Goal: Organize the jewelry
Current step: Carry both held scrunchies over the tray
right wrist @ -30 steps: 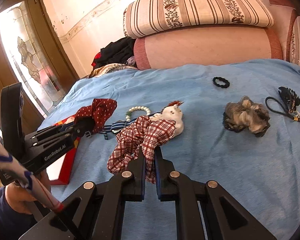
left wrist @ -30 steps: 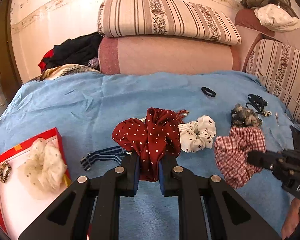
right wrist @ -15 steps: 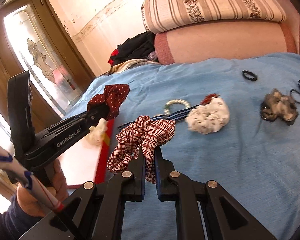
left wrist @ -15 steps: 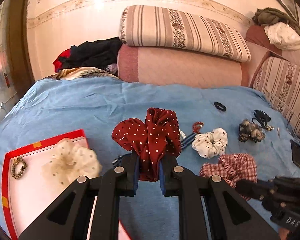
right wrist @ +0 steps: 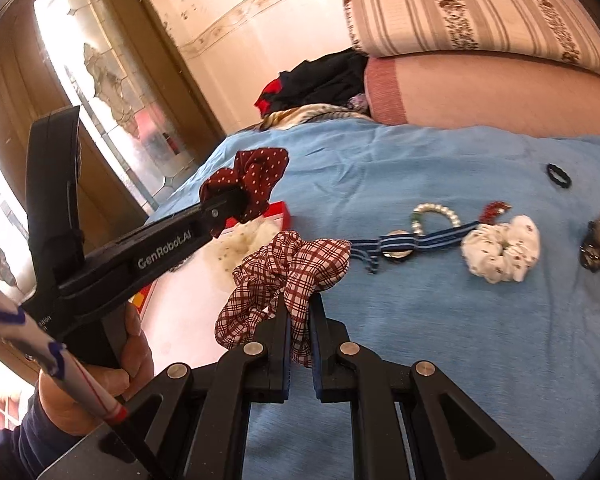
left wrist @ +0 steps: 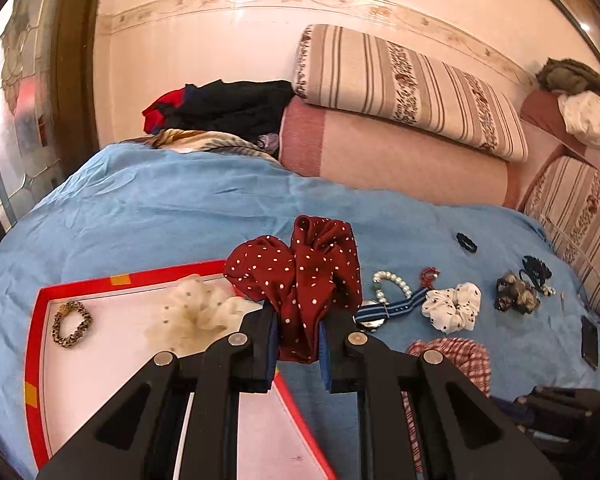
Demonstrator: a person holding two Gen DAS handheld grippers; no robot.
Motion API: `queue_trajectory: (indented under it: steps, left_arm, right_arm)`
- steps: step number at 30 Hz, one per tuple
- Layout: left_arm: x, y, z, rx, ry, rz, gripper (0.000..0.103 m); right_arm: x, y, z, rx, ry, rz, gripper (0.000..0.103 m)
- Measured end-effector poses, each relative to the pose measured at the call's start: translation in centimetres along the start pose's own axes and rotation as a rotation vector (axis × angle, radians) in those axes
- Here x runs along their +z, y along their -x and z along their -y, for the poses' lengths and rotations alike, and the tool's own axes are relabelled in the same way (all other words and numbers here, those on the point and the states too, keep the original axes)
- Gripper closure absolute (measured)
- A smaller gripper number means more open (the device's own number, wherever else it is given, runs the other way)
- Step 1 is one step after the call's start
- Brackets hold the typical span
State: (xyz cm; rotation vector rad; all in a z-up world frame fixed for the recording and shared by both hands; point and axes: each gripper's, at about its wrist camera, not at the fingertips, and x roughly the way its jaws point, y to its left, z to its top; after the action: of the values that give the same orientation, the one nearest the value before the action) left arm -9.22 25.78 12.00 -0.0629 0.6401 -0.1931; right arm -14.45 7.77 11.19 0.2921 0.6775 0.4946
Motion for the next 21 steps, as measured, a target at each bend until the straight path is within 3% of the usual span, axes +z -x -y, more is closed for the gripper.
queue_trajectory:
  steps: [8, 21]
  left_arm:
    - [0.5, 0.8, -4.7, 0.054, 0.074, 0.003, 0.087]
    - [-2.1, -0.2, -13.1, 0.189, 0.165, -0.09, 0.087]
  right_arm:
    - [0.7, -2.8, -3.1, 0.029, 0.041, -0.031, 0.094]
    - [1.5, -9.5, -8.1, 0.07, 0.091, -0.104, 0.094]
